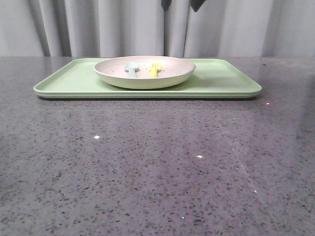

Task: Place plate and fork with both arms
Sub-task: 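Lower the right gripper onto the yellow fork in the plate and grasp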

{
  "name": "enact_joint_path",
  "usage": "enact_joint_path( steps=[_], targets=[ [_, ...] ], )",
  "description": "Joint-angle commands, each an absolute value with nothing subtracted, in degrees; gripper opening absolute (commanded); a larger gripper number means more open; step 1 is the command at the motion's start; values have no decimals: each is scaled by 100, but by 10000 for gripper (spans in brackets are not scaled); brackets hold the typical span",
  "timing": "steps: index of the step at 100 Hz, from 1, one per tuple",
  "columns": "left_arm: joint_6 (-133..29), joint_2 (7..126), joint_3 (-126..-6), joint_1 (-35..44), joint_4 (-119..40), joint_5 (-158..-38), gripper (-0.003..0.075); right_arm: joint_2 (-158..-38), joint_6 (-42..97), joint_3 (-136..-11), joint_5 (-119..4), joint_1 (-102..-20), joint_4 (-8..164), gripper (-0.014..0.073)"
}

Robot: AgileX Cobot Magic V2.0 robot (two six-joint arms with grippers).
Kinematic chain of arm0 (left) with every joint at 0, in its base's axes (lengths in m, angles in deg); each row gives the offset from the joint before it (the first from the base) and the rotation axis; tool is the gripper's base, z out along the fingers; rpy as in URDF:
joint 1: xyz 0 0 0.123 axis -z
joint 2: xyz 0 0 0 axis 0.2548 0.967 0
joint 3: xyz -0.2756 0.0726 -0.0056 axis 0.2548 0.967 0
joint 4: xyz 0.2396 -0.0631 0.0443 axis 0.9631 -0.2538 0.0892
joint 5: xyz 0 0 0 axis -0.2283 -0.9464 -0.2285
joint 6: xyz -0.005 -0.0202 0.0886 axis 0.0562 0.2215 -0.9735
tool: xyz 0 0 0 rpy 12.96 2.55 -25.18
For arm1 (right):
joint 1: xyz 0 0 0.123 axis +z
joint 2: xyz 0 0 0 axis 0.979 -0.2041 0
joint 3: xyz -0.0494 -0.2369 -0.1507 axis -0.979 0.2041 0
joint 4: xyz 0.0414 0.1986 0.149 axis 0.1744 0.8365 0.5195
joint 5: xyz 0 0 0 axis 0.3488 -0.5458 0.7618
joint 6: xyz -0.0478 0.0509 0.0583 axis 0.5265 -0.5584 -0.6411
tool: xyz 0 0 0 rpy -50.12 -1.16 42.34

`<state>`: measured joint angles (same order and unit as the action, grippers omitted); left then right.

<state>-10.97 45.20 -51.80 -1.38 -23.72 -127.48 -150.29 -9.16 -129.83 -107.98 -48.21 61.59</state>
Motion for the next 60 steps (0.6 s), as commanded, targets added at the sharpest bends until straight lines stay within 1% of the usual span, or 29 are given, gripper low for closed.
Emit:
enact_joint_path(
  steps=[1, 26, 60],
  targets=[
    [-1043, 4514, -5317, -148, -2495, -12383, 333, -15065, -1147, -13501, -10656, -4794, 6111, 436],
    [-1043, 4514, -5317, -148, -2504, -12372, 333, -15805, -1595, -13995, -10709, -4758, 6209, 436],
    [-1043, 4514, -5317, -148, -2734, -12372, 333, -16241, -1658, -14008, -10807, -4758, 6350, 436]
  ],
)
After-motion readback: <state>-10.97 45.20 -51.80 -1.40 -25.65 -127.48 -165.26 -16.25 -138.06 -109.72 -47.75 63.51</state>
